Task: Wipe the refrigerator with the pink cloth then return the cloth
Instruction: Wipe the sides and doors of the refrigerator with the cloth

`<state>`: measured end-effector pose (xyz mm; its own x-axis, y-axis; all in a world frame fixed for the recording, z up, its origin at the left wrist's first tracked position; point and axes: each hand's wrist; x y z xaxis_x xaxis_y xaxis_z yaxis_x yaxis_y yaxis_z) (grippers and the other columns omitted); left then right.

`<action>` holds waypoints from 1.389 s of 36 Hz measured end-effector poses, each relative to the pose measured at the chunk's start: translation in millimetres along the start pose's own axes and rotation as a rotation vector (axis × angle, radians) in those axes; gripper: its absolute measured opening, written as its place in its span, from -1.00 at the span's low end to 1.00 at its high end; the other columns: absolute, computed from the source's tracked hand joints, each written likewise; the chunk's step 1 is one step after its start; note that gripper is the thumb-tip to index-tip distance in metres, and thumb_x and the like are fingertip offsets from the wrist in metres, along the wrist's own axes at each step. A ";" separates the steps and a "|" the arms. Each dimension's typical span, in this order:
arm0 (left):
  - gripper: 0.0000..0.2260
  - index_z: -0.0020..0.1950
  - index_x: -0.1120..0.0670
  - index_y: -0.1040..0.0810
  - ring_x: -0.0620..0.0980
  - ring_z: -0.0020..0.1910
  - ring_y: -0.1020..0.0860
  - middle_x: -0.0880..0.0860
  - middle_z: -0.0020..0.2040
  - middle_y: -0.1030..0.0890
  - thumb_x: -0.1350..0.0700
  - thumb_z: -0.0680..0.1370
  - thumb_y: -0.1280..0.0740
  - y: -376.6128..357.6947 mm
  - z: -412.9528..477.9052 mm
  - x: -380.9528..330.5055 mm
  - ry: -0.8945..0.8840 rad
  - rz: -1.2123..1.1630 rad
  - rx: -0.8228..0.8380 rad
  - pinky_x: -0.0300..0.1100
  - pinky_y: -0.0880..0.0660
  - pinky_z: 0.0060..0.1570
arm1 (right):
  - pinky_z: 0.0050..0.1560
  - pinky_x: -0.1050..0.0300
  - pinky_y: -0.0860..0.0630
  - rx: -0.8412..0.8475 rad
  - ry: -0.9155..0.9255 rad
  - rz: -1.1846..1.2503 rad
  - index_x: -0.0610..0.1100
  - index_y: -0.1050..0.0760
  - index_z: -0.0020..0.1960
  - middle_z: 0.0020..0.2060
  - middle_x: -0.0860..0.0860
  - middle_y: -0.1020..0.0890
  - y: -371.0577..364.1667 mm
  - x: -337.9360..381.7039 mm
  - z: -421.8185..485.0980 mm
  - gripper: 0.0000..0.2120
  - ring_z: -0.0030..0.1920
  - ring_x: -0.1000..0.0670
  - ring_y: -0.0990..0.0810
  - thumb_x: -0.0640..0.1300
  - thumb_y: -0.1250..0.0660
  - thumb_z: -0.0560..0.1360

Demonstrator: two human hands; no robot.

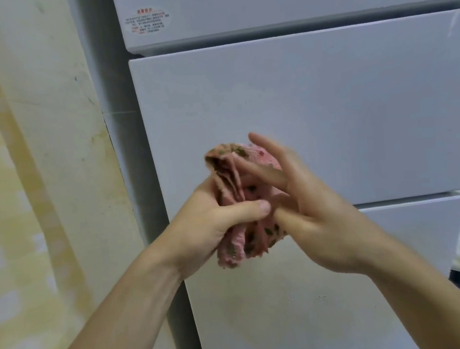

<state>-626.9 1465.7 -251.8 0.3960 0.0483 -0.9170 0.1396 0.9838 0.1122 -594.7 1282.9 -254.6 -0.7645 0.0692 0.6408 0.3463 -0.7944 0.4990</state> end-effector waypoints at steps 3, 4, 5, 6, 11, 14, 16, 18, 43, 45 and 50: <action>-0.77 0.07 0.20 -0.72 0.27 0.11 -0.66 0.24 0.17 -0.68 0.19 0.44 -0.42 1.8 -0.2 0.6 0.112 -0.269 -0.062 0.14 -0.52 0.29 | 0.28 0.20 -0.55 -0.116 0.033 0.005 0.20 -0.07 0.64 0.42 0.23 -0.56 -3.5 -2.7 2.2 -0.08 0.38 0.17 -0.56 -0.59 -0.12 0.53; -0.78 -0.02 0.20 -0.71 0.25 -0.01 -0.63 0.22 0.08 -0.65 0.11 0.42 -0.41 1.9 -0.3 -0.7 0.139 -0.398 -0.060 0.07 -0.53 0.20 | 0.24 0.20 -0.57 -0.191 0.053 0.048 0.14 -0.13 0.62 0.37 0.18 -0.61 -6.3 -5.5 2.7 -0.13 0.32 0.11 -0.61 -0.59 -0.15 0.54; -0.75 -0.05 0.20 -0.71 0.23 -0.08 -0.64 0.22 0.02 -0.65 0.09 0.44 -0.32 2.1 -0.4 -2.3 0.145 -0.497 -0.067 0.02 -0.60 0.10 | 0.21 0.17 -0.60 -0.276 0.080 0.081 0.09 -0.21 0.58 0.30 0.14 -0.64 -9.8 -9.1 3.3 -0.21 0.28 0.06 -0.65 -0.57 -0.21 0.55; -0.69 -0.04 0.20 -0.72 0.19 -0.07 -0.67 0.21 0.02 -0.67 0.11 0.46 -0.22 2.9 -0.1 -3.0 0.123 -0.561 -0.060 -0.01 -0.66 0.02 | 0.19 0.15 -0.62 -0.366 0.116 0.085 0.05 -0.29 0.53 0.23 0.10 -0.67 -13.6 -12.7 4.1 -0.30 0.24 0.02 -0.67 -0.54 -0.28 0.56; -0.63 0.00 0.17 -0.76 0.15 0.04 -0.68 0.19 0.06 -0.71 0.08 0.48 -0.19 2.0 9.5 -8.2 0.137 -0.572 -0.044 0.07 -0.66 0.08 | 0.34 0.13 -0.49 -0.682 0.329 -0.294 -0.13 -0.55 0.35 0.26 0.06 -0.64 -41.3 -23.4 14.6 -0.65 0.30 0.03 -0.60 -0.28 -0.44 0.59; -0.70 0.05 0.15 -0.73 0.12 0.06 -0.66 0.17 0.06 -0.69 0.05 0.51 -0.27 5.2 20.3 -15.5 0.121 -0.521 -0.052 0.00 -0.60 0.15 | 0.55 0.06 -0.24 -0.774 0.391 -0.599 -0.20 -0.53 0.45 0.46 -0.06 -0.54 -53.8 -31.1 32.9 -0.62 0.53 -0.07 -0.42 -0.23 -0.35 0.65; -0.79 0.02 0.21 -0.70 0.11 0.03 -0.69 0.18 0.02 -0.71 0.13 0.57 -0.33 9.3 31.2 -16.8 -0.042 -0.266 -0.240 0.02 -0.59 0.14 | 0.60 -0.01 -0.17 -0.791 0.373 -0.727 -0.19 -0.44 0.55 0.57 -0.10 -0.42 -55.7 -38.5 49.1 -0.57 0.62 -0.10 -0.29 -0.22 -0.26 0.68; -0.85 -0.17 0.24 -0.59 0.01 -0.22 -0.62 0.05 -0.23 -0.65 0.21 0.58 -0.39 15.5 39.6 -13.5 -0.266 0.261 -0.539 -0.03 -0.57 -0.12 | 0.66 -0.06 -0.08 -0.730 0.338 -0.834 -0.17 -0.29 0.64 0.65 -0.10 -0.27 -57.4 -49.5 65.4 -0.50 0.68 -0.10 -0.14 -0.18 -0.21 0.71; -0.30 0.73 -0.01 -0.04 0.16 0.71 -0.01 0.11 0.73 -0.05 0.06 0.61 -0.22 182.7 37.4 7.9 -0.598 1.525 -1.100 0.21 0.02 0.64 | 0.64 -0.14 0.04 -0.704 0.372 -1.161 0.17 -0.13 0.69 0.70 -0.12 -0.08 -58.8 8.0 167.9 -0.27 0.69 -0.26 0.00 0.46 -0.09 0.63; -0.31 0.73 0.00 -0.06 0.16 0.71 -0.02 0.12 0.73 -0.06 0.08 0.61 -0.21 183.7 38.1 7.8 -0.624 1.518 -1.107 0.20 0.02 0.63 | 0.64 -0.17 0.02 -0.705 0.368 -1.160 0.17 -0.13 0.69 0.70 -0.13 -0.08 -61.6 7.5 169.0 -0.26 0.69 -0.28 0.01 0.48 -0.08 0.62; -0.31 0.72 0.04 -0.11 0.18 0.71 -0.02 0.14 0.72 -0.08 0.12 0.60 -0.24 181.3 37.2 9.8 -0.638 1.465 -1.102 0.22 0.04 0.64 | 0.69 -0.15 0.09 -0.743 0.437 -1.071 0.06 -0.26 0.66 0.67 -0.15 -0.19 -79.9 -7.6 160.7 -0.48 0.68 -0.29 -0.06 0.17 -0.15 0.74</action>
<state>-563.9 1638.1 -226.2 -0.0871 0.9938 -0.0692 -0.9950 -0.0833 0.0559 -529.2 1442.8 -205.7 -0.6269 0.7627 -0.1590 -0.7790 -0.6166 0.1136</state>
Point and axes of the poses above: each hand's wrist, its own z-axis towards the middle knuckle, its own y-axis out of the back of the hand, x = y × z
